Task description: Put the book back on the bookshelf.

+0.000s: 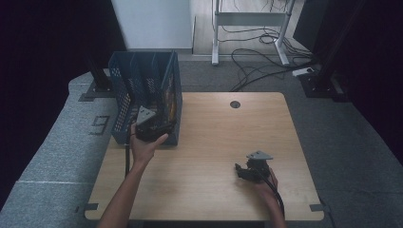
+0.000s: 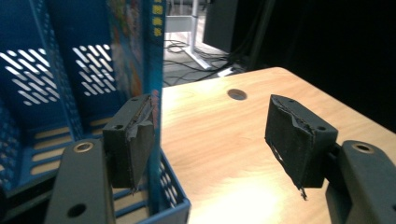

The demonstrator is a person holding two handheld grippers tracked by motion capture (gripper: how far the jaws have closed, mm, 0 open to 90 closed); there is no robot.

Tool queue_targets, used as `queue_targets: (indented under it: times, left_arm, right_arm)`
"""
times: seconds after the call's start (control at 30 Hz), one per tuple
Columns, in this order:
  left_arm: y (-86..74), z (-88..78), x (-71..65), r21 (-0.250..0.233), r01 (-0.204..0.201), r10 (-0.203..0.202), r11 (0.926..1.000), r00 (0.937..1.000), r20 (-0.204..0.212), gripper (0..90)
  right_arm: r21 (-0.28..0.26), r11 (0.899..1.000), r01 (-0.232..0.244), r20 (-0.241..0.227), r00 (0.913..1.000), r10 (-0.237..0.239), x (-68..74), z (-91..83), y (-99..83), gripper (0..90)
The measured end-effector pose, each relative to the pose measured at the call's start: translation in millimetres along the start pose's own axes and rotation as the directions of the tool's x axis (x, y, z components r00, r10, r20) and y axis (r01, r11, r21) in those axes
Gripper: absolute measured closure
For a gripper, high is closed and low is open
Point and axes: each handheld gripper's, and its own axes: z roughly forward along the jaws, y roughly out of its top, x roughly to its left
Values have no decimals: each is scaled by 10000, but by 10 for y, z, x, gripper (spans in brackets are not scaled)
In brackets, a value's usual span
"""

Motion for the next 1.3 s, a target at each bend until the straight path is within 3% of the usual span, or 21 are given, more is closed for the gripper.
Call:
queue_targets:
  times: [0.33,0.5,0.67,0.77,1.0,1.17,1.3]
  left_arm:
    - [-166,-230,-62,231,-154,137,9996,9973,728,320]
    - [-331,-352,-99,198,71,-93,9998,9935,1134,322]
    - [-514,-442,-132,273,121,-155,9996,9918,1267,323]
    - [-631,-488,-143,496,176,-256,9986,9861,1644,326]
    - [-896,-542,-131,1044,107,-290,9945,9840,1755,328]
    - [-1074,-555,-111,1595,-235,-95,9869,9791,2032,328]
    - [-1174,-558,-59,1775,-16,-345,9841,9792,1999,329]
  right_arm:
    - [3,10000,11,-3,10000,-11,-1,0,0,276]
    - [-13,10000,15,-4,10000,-15,-1,1,0,276]
    - [0,10000,20,-5,10000,-20,-1,0,0,276]
    - [0,10000,18,-5,10000,-18,-1,0,0,276]
    - [1,10000,19,-4,10000,-19,-1,0,0,276]
    - [-2,10000,12,0,10000,-12,-1,1,0,276]
    - [1,10000,-2,14,10000,2,-1,3,2,275]
